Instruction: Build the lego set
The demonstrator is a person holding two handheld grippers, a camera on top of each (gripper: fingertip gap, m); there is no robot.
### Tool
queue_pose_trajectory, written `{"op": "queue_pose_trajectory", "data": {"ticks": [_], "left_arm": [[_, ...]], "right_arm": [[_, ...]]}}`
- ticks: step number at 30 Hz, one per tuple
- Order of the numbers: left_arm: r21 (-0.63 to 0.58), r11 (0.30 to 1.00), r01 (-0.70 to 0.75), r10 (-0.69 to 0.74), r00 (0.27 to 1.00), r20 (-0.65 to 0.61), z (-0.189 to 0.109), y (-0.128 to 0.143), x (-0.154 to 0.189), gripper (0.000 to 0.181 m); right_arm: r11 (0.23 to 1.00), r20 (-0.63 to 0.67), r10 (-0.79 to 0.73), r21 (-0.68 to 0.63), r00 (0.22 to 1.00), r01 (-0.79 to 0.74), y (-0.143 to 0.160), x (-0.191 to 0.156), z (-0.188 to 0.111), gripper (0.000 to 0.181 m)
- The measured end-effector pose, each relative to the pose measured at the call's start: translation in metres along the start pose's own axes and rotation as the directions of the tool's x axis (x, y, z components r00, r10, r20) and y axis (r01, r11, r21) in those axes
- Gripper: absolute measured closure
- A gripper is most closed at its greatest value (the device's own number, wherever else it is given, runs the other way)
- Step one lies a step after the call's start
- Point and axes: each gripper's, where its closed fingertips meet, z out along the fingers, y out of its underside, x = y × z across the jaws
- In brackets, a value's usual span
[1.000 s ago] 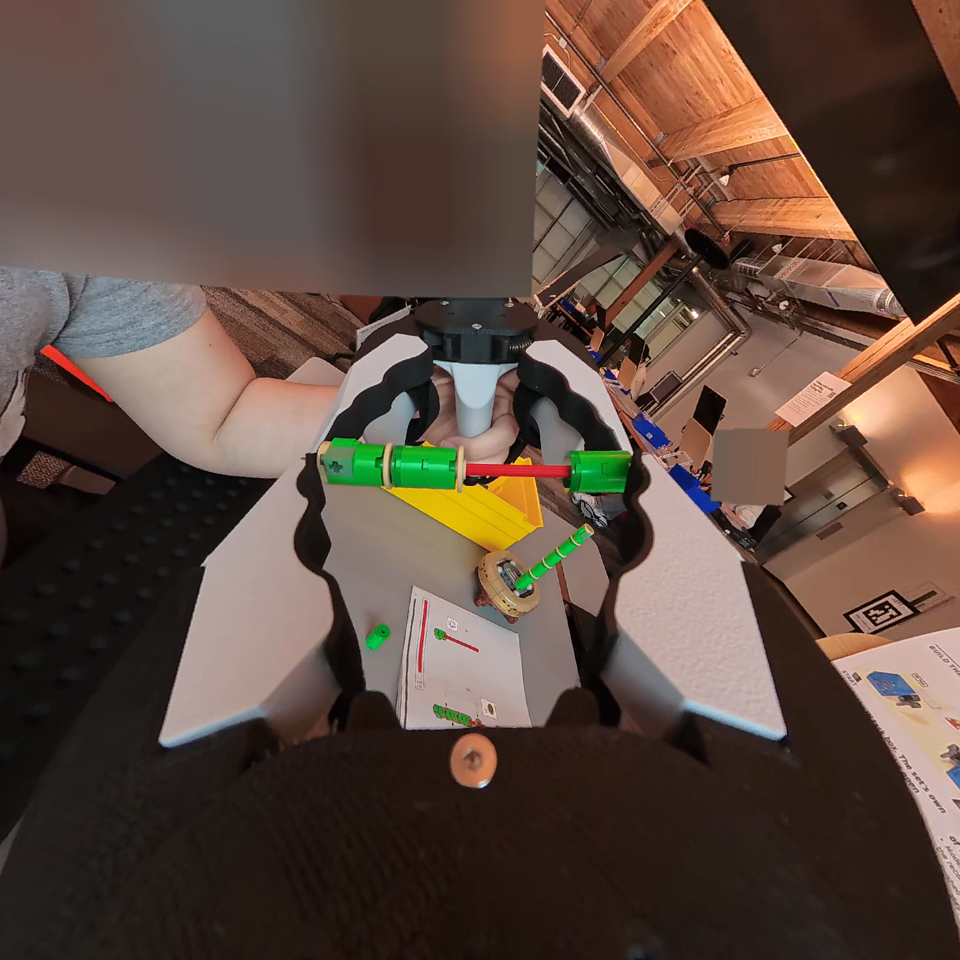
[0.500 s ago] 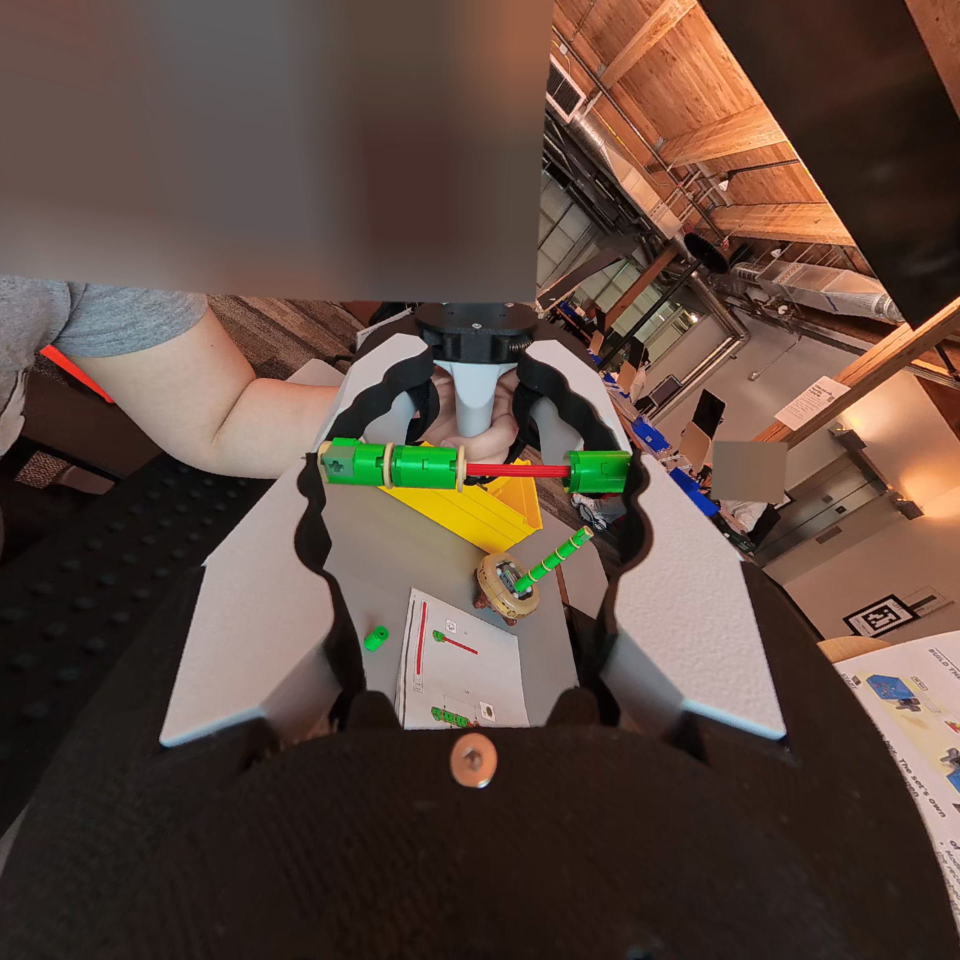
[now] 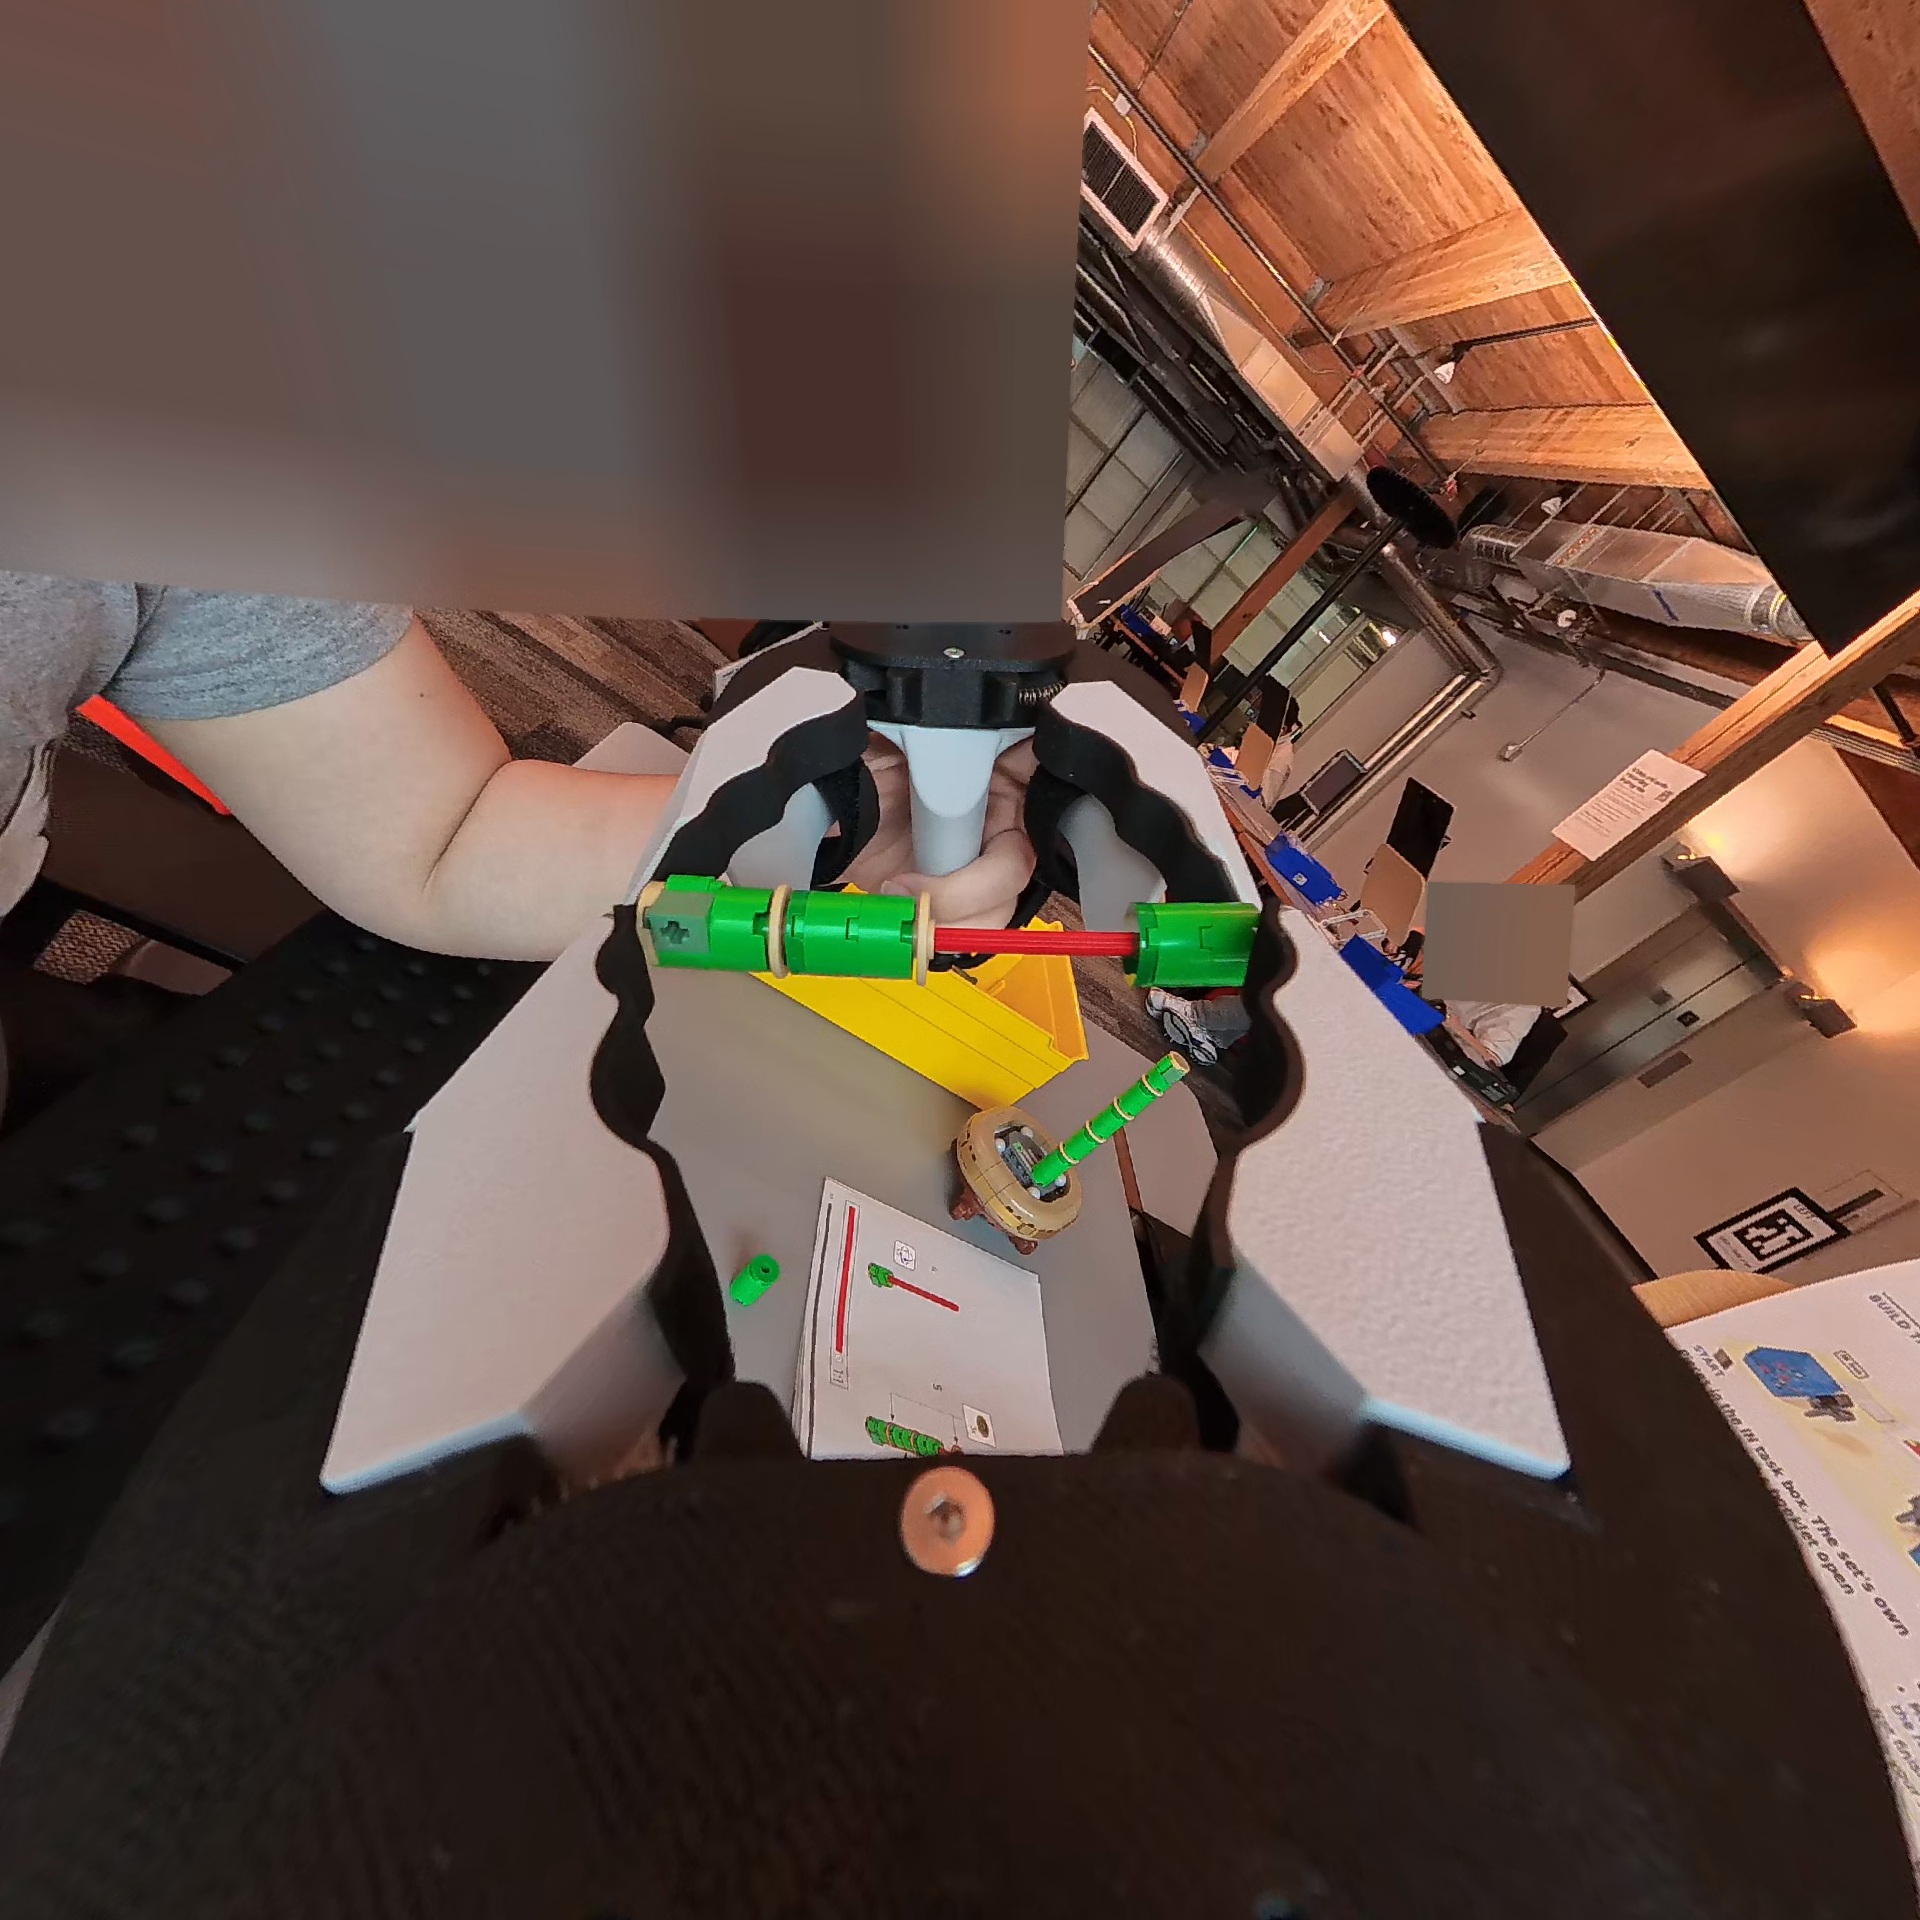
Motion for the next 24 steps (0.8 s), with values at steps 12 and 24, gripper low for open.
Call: {"op": "queue_pose_trajectory", "data": {"ticks": [12, 24], "left_arm": [[-0.003, 0.995, 0.096, -0.096, 0.995, -0.013, 0.001, 0.009, -0.007, 0.067], [0.016, 0.965, 0.261, -0.26, 0.965, -0.035, 0.007, 0.033, -0.023, 0.067]], "right_arm": [[0.994, 0.001, 0.106, -0.003, 0.994, -0.106, 0.011, 0.008, 0.001, 0.068], [0.967, -0.002, 0.254, 0.031, 0.967, -0.253, 0.035, 0.024, -0.002, 0.068]]}}
